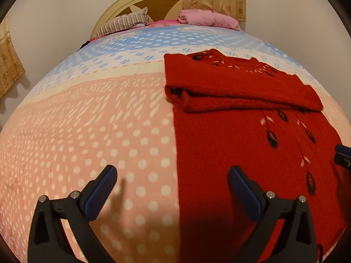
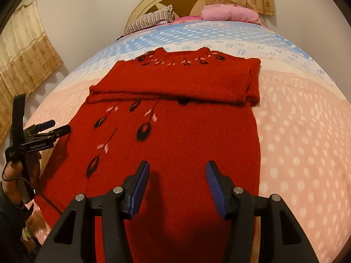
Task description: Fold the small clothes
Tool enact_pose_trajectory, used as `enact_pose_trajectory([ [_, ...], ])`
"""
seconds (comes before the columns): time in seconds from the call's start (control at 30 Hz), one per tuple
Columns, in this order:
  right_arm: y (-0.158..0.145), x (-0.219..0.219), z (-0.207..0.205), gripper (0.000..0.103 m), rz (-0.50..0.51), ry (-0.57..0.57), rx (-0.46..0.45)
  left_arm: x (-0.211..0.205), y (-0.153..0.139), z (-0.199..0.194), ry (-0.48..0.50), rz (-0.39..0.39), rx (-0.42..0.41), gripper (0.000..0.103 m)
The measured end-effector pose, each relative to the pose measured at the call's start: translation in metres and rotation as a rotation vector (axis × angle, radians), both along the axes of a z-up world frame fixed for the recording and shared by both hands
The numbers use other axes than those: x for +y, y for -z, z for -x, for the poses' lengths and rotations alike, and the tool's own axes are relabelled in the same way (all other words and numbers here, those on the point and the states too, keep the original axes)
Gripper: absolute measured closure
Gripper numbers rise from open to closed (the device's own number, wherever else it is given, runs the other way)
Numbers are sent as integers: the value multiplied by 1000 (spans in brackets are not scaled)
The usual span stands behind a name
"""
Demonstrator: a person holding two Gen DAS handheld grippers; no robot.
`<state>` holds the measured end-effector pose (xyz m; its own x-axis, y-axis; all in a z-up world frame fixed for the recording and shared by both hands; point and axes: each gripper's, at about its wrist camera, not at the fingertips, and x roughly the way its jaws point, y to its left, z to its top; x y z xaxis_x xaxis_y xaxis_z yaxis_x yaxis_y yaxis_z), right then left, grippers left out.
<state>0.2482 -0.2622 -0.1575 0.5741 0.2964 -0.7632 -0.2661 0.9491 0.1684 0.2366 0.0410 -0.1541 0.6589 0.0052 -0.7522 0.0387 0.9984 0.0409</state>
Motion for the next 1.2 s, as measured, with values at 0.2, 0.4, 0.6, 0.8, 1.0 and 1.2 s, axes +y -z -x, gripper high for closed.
enact_pose_trajectory([
  [0.2,2,4,22,45,18,-5,-9,-3,-1,19,21,10,3,0],
  [0.4,4,4,48,42,36,-11,-6,-4,-2,49,45,15,-11,0],
  [0.6,5,1,74,42,40,-14,2,3,6,80,65,36,8,0],
  [0.8,7,-8,98,41,34,-12,10,19,9,106,77,103,29,9],
  [1.0,11,-19,121,41,23,5,4,27,14,126,79,172,51,21],
  [1.2,10,-26,136,41,19,26,1,25,15,143,77,232,62,33],
])
